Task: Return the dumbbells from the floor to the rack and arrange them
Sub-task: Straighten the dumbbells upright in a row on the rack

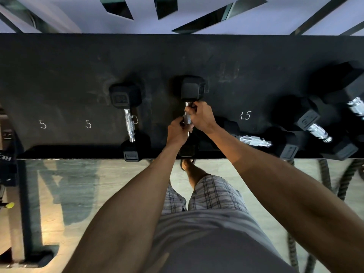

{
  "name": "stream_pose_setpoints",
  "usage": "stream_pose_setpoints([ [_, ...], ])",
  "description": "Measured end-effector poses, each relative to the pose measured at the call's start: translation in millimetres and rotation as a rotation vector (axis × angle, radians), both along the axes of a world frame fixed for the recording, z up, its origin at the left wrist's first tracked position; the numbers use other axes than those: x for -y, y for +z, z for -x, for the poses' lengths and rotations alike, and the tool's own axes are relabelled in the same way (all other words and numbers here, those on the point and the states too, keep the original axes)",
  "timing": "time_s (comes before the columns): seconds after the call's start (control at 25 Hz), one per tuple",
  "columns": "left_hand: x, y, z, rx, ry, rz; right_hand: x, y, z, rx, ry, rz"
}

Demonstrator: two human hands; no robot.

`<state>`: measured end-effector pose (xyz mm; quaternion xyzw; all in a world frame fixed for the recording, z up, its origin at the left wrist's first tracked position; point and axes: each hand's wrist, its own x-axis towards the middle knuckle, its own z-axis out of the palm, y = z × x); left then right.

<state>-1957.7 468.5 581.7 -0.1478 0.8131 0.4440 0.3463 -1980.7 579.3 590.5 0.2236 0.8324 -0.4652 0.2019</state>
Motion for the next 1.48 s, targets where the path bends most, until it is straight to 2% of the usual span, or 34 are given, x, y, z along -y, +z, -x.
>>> stream_pose_setpoints([
  [0.32,-2.2,0.8,-2.4,-0.002,-0.006,0.046,-0.8,0.4,-0.4,0.031,0.018,0.01],
  [0.56,2.4,0.9,-20.3,0.035,-0.033,0.161,8.9,5.7,-19.2,0.086,0.007,0.039],
  [0.8,18.5,19.0,-36.5,-0.137,-0.154,0.357,-2.0,31.7,-50.8,0.082,0.028,-0.056],
  [0.92,5.5,21.7,-41.2,0.035,-0.29,0.43,-13.8,41.8,-80.2,0.072,0.066,-0.133],
  [1.0,-10.9,21.7,-47.0,0.201,-0.307,0.339,-28.5,48.1,-102.2,0.07,0.089,-0.193],
  [1.12,-37.7,25.6,-62.3,0.389,-0.121,0.101,-58.4,54.5,-136.1,0.061,0.114,-0.273],
  [1.24,-65.0,35.6,-81.5,0.527,0.196,-0.181,-94.6,59.4,-155.8,0.065,0.181,-0.398],
  [1.4,-112.8,29.5,-101.1,0.584,0.533,-0.311,-153.3,54.4,-167.5,0.05,0.263,-0.478],
  [1.48,-138.5,25.5,-114.6,0.595,0.664,-0.354,-175.8,47.5,-166.4,0.042,0.385,-0.535],
])
